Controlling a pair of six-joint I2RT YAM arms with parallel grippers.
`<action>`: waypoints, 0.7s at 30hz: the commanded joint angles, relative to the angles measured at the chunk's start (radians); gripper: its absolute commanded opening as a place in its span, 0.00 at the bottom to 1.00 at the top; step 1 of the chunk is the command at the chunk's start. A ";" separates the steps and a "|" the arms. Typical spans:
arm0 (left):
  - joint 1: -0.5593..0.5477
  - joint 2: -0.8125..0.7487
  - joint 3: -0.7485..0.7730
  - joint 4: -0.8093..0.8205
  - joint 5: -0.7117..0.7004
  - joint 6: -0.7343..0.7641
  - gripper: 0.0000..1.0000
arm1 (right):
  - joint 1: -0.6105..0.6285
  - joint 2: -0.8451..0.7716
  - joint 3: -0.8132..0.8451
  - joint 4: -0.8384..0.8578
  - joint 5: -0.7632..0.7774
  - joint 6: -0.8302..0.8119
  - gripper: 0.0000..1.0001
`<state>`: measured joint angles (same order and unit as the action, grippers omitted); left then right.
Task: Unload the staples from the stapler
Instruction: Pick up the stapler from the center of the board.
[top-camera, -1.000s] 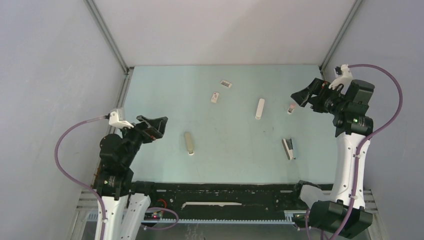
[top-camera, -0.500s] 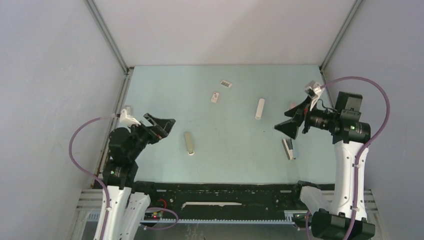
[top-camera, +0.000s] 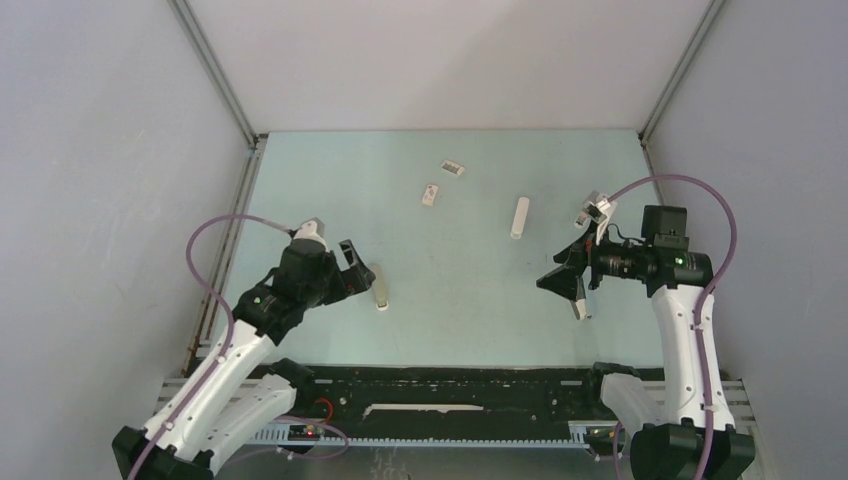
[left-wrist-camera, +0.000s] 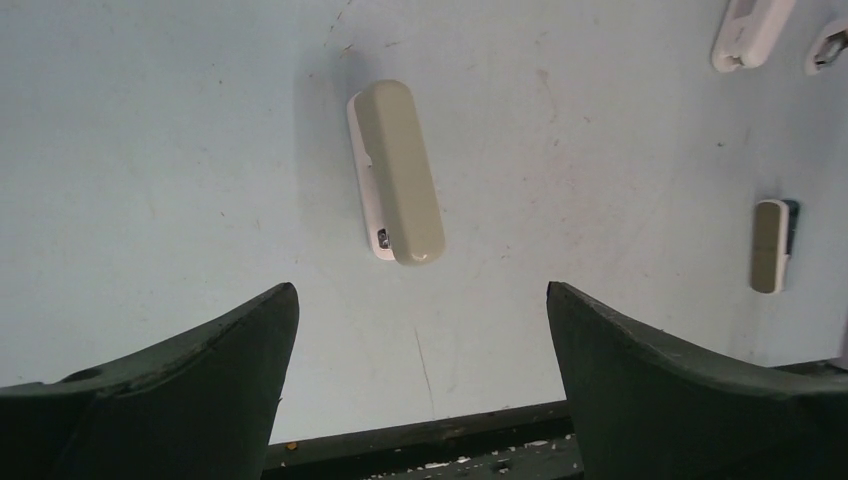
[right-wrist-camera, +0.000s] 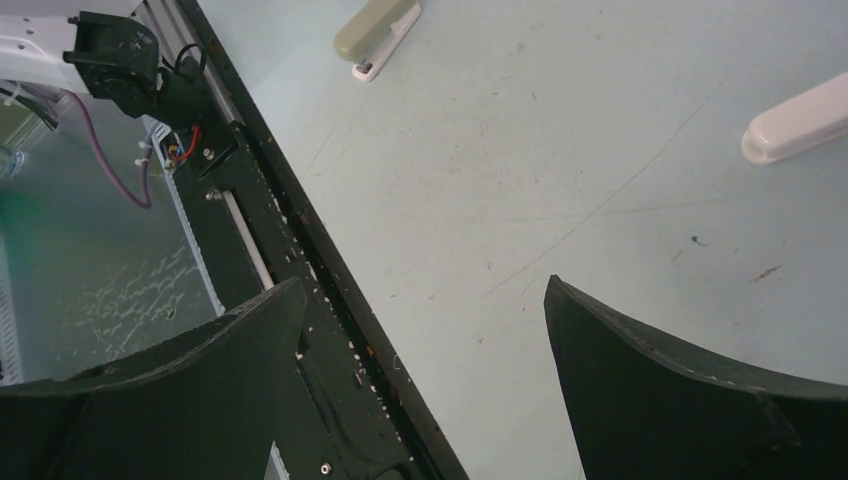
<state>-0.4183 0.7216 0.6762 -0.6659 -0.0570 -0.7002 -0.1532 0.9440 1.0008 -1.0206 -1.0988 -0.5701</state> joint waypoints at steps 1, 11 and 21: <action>-0.068 0.049 0.087 -0.008 -0.161 -0.019 1.00 | 0.006 -0.025 -0.035 0.078 0.013 0.040 1.00; -0.113 0.060 -0.023 0.080 -0.172 -0.175 0.97 | 0.006 -0.037 -0.091 0.129 0.035 0.060 1.00; -0.145 0.187 -0.015 0.086 -0.214 -0.236 0.92 | 0.016 -0.013 -0.142 0.205 0.031 0.085 1.00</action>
<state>-0.5396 0.8886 0.6632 -0.6048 -0.2188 -0.8837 -0.1509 0.9257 0.8783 -0.8757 -1.0630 -0.5064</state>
